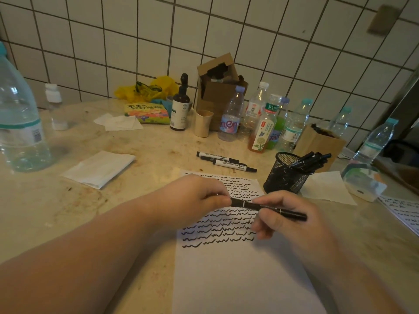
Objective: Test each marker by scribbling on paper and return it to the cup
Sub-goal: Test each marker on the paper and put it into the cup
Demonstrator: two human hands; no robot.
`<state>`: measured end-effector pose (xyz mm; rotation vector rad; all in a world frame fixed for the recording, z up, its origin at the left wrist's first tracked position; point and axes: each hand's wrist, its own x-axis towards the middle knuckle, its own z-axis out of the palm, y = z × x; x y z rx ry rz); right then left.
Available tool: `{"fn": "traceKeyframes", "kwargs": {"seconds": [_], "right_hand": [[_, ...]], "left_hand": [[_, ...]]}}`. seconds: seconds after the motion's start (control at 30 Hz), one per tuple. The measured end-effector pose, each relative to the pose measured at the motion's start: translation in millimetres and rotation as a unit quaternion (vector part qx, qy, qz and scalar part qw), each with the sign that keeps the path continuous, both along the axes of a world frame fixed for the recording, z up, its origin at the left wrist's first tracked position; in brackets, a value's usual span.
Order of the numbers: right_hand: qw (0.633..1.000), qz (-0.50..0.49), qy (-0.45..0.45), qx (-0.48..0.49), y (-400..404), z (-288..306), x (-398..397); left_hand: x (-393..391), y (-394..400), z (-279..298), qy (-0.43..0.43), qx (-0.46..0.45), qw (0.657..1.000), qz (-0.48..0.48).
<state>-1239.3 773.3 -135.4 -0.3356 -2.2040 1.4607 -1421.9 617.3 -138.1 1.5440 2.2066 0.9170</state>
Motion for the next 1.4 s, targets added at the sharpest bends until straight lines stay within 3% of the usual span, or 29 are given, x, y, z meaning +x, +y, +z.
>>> {"fn": "traceKeyframes", "kwargs": {"seconds": [0.07, 0.17, 0.3, 0.43, 0.67, 0.77, 0.9, 1.0, 1.13, 1.27, 1.4], "right_hand": [[0.998, -0.002, -0.024, 0.049, 0, 6, 4], [0.989, -0.078, -0.013, 0.128, 8, 22, 8], [0.970, -0.226, 0.050, 0.076, 22, 40, 0], [0.953, -0.295, 0.034, 0.069, 41, 47, -12], [0.942, -0.322, -0.024, 0.094, 69, 56, -38], [0.936, -0.342, 0.021, 0.084, 64, 61, -42], [0.919, -0.330, 0.084, 0.200, 33, 61, -38], [0.925, -0.234, -0.022, 0.297, 25, 48, -60], [0.890, -0.150, -0.217, 0.371, 40, 23, -107], [0.848, -0.107, -0.292, 0.429, 58, 1, -138], [0.831, -0.126, -0.332, 0.429, 64, -12, -156]], "left_hand": [[-1, 1, -2, 0.057, -0.016, 0.998, 0.009], [-6, -2, -7, 0.053, -0.029, 0.998, 0.031], [-5, -2, -7, 0.057, -0.051, 0.997, 0.020], [-5, -2, -8, 0.062, -0.057, 0.996, 0.024], [-5, -2, -7, 0.059, -0.063, 0.996, 0.024], [-5, -1, -7, 0.064, -0.068, 0.995, 0.024], [-4, 0, -7, 0.075, -0.078, 0.994, 0.017], [-2, 2, -6, 0.082, -0.086, 0.993, 0.017], [-2, 2, -3, 0.092, -0.094, 0.991, 0.020], [-3, 0, 0, 0.105, -0.094, 0.990, 0.023], [-3, 1, 0, 0.119, -0.093, 0.988, 0.018]]}}
